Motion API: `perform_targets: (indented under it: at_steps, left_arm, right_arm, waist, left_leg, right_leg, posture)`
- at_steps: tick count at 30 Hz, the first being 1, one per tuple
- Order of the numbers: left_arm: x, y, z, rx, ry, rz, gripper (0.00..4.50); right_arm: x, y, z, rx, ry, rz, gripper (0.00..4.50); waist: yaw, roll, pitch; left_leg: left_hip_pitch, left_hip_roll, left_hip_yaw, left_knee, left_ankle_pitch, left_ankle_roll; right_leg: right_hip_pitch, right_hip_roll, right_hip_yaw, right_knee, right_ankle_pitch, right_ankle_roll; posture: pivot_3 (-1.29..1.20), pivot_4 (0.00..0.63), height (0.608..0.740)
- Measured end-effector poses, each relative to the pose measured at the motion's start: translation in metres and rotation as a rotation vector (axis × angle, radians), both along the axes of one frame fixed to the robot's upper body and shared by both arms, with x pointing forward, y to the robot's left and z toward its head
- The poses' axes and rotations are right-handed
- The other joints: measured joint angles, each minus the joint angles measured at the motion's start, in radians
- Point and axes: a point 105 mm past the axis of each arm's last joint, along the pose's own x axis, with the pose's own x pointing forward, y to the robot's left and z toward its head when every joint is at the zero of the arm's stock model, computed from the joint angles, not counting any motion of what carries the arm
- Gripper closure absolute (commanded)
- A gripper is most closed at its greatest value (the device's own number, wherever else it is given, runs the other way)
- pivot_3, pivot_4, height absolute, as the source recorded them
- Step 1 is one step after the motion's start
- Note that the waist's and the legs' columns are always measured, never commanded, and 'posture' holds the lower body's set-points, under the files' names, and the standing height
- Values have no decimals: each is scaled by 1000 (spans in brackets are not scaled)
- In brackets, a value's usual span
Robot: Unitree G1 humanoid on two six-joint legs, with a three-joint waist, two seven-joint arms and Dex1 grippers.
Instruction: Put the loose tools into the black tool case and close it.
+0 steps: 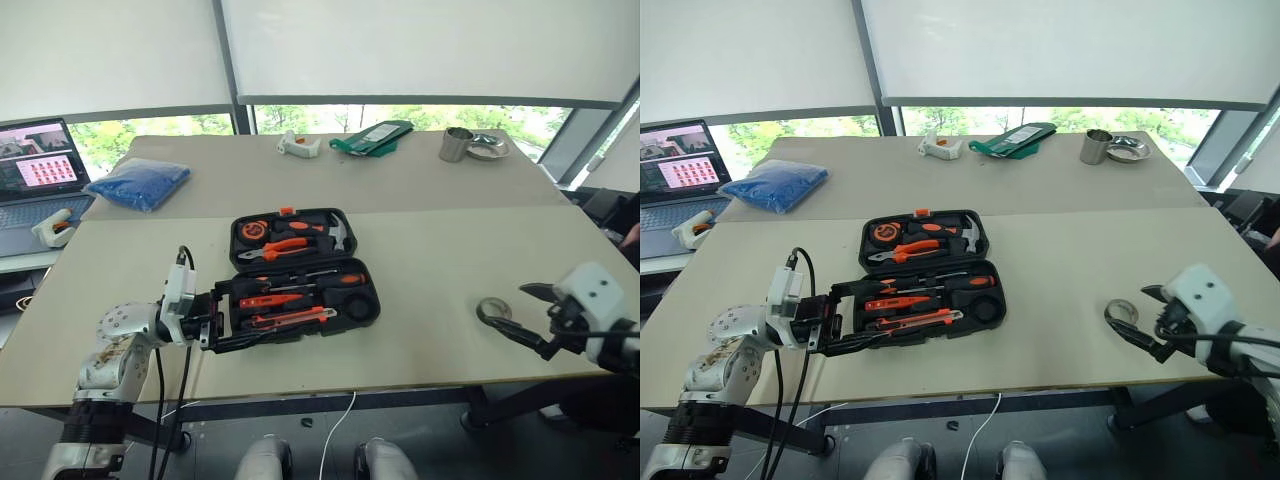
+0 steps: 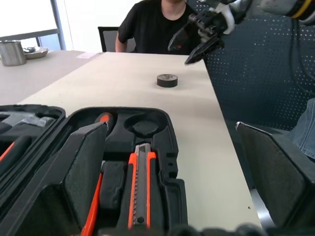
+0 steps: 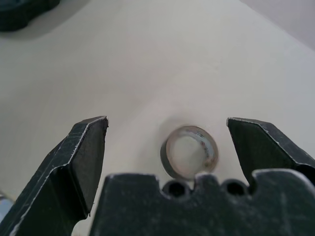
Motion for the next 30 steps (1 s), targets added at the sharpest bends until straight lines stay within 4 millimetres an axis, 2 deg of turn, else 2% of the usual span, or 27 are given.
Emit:
perform_targets:
  at_steps: [4, 11, 14, 25, 28, 30]
  left_arm:
    - [-1, -3, 0, 2, -5, -9, 13]
    - [-2, -2, -2, 5, -4, 9, 13]
    - [-3, -1, -1, 8, -6, 11, 0]
    - [-3, -1, 0, 14, -15, 10, 0]
    - [-4, 0, -2, 14, -11, 12, 0]
    - [-6, 1, -4, 14, -10, 15, 0]
  right_arm:
    - [2, -4, -19, -54, 147, -14, 0]
    - [12, -15, -39, -117, 249, -52, 0]
    - [21, -16, -39, -121, 231, -40, 760]
    - [38, -25, -41, -148, 211, -28, 4472]
    - [38, -19, -38, -140, 204, 44, 4472]
    - [36, -3, -34, -126, 199, 151, 4472]
  waist:
    - [4, 0, 0]
    - [-2, -1, 1]
    - [-6, -1, 1]
    - [-6, -1, 1]
    - [-7, -1, 1]
    - [-9, -1, 1]
  left_leg:
    - [-3, -1, 1, 1, -5, 3]
    - [-3, -1, 2, 2, -6, 4]
    - [-2, -1, 2, 3, -6, 3]
    - [-1, 0, 2, 5, -6, 3]
    - [-1, 0, 2, 5, -6, 3]
    - [-1, 1, 3, 4, -6, 3]
  right_leg:
    - [-1, -1, 0, -2, 2, 4]
    - [-1, -1, 1, -2, 0, 9]
    - [0, -1, 1, -2, 0, 8]
    - [1, -1, 1, -2, 1, 7]
    - [1, 0, 1, -2, 2, 8]
    - [0, 0, 1, -1, 2, 8]
  posture:
    - [0, 150, 740]
    - [0, 150, 740]
    - [0, 150, 740]
    - [0, 150, 740]
    - [0, 150, 740]
    - [0, 150, 740]
